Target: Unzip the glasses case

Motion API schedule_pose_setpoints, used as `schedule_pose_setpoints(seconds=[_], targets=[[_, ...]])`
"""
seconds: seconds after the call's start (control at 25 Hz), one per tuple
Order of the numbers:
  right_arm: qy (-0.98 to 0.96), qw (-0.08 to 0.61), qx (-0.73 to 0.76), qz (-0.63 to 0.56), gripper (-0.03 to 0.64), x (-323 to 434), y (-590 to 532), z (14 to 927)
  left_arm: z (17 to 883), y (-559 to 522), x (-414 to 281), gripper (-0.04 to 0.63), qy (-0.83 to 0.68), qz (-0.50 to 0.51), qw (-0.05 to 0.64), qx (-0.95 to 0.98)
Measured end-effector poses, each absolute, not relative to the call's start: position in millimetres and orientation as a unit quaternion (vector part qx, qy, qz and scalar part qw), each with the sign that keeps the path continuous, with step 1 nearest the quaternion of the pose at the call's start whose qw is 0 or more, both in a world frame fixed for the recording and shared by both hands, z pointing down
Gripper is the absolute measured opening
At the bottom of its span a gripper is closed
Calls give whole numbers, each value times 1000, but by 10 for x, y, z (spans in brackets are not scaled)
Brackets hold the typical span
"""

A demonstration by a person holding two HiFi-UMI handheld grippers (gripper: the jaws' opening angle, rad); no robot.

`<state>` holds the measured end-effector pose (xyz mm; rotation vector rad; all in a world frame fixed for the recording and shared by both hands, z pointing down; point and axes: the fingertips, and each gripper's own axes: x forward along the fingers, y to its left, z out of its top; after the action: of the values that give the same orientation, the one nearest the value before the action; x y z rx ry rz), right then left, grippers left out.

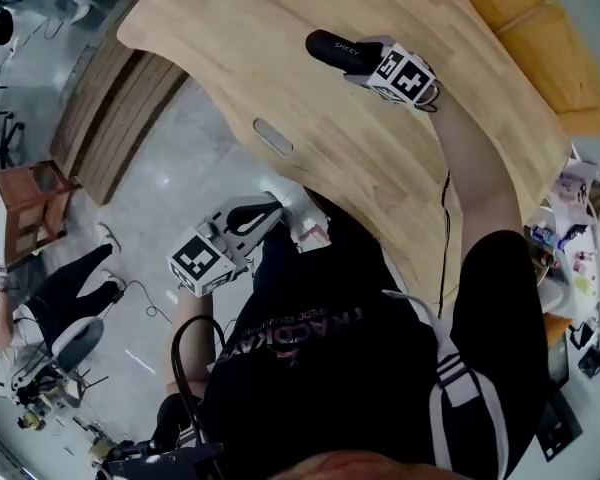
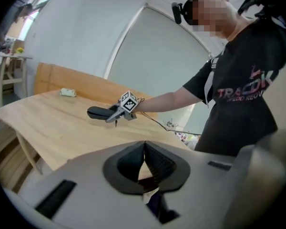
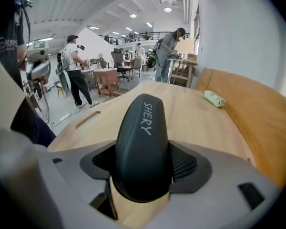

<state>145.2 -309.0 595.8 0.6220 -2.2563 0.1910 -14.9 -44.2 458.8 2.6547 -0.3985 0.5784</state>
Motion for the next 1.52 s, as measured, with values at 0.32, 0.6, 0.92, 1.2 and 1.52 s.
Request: schedule_pose_setpoints(seconds=[0.32, 0.6, 0.92, 1.2, 1.52], targets=[[-878, 440, 182, 48, 331, 1098, -3788, 6516, 4735, -244, -239, 14, -220, 201, 235, 925], [-868, 473, 150, 26, 333, 957, -3913, 6600, 4717, -255, -308, 14, -244, 190, 250, 918], [-864, 473, 169, 23, 348, 1004, -3934, 6678, 4839, -182, -321, 14, -232, 192, 258, 918], [-867, 433, 243, 27, 364, 1234, -3717, 6101, 4708, -109, -468, 14, -210, 186, 228, 932], [-860, 140, 444, 208, 18, 1486, -3041, 4928, 4669, 30, -805, 14, -178, 218, 192, 940]])
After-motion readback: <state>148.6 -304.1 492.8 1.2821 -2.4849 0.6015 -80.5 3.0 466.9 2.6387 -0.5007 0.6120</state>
